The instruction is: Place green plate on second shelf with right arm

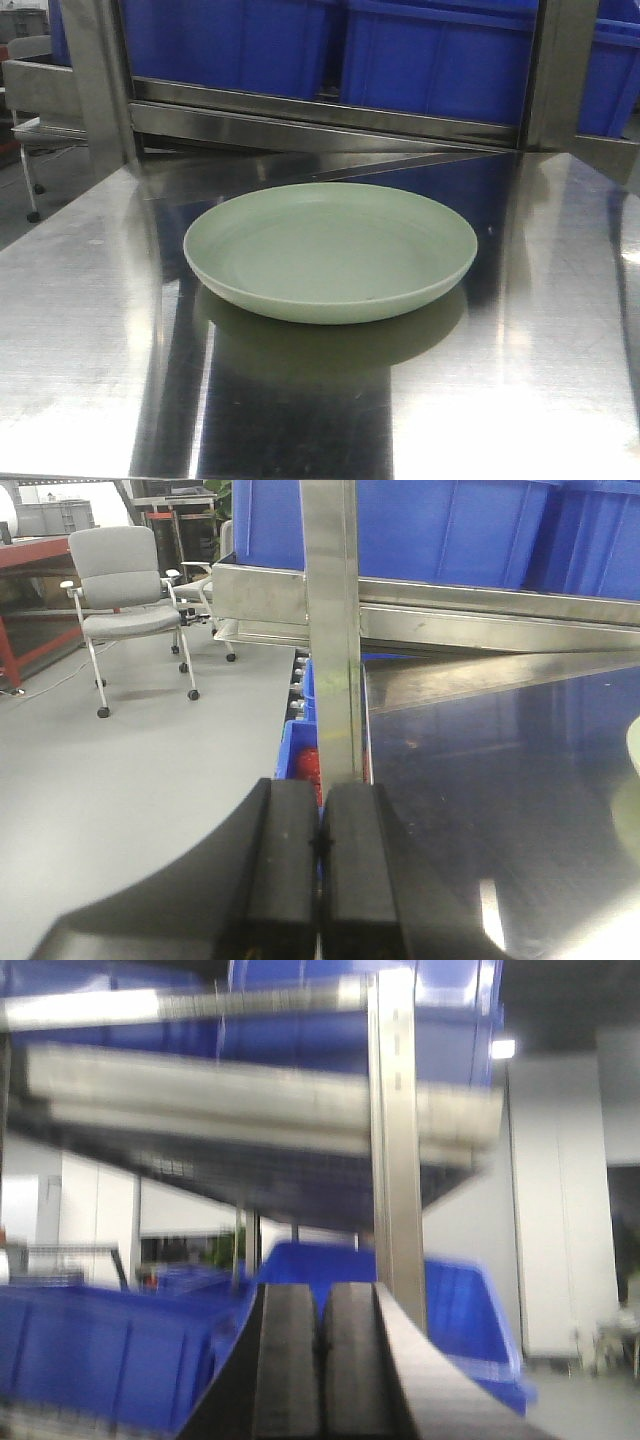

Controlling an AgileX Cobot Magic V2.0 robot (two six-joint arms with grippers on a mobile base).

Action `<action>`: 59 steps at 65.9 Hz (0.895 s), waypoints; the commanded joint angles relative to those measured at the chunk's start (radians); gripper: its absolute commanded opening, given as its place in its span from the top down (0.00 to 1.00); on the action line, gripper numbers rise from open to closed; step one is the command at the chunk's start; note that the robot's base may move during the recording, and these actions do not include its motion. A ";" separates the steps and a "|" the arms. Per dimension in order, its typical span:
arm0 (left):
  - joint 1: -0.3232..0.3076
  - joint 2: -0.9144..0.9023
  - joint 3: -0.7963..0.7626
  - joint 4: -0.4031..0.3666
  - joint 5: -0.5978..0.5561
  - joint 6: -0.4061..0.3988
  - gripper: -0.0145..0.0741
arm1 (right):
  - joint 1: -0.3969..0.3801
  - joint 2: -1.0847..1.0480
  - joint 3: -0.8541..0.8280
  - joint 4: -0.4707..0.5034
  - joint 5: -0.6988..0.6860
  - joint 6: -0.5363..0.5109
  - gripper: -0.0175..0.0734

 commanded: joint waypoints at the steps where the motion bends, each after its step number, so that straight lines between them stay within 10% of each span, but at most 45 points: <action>1: -0.003 -0.021 0.042 -0.007 -0.079 -0.009 0.69 | 0.000 0.080 -0.170 0.005 -0.026 -0.021 0.75; 17: -0.003 -0.021 0.042 -0.007 -0.079 -0.009 0.69 | 0.000 0.498 -0.631 0.005 0.183 -0.002 0.75; 42: -0.003 -0.021 0.042 -0.007 -0.079 -0.009 0.69 | 0.014 1.188 -1.288 0.238 1.166 -0.093 0.75; 59: -0.003 -0.021 0.042 -0.007 -0.079 -0.009 0.69 | 0.015 1.501 -1.374 0.554 1.425 -0.212 0.39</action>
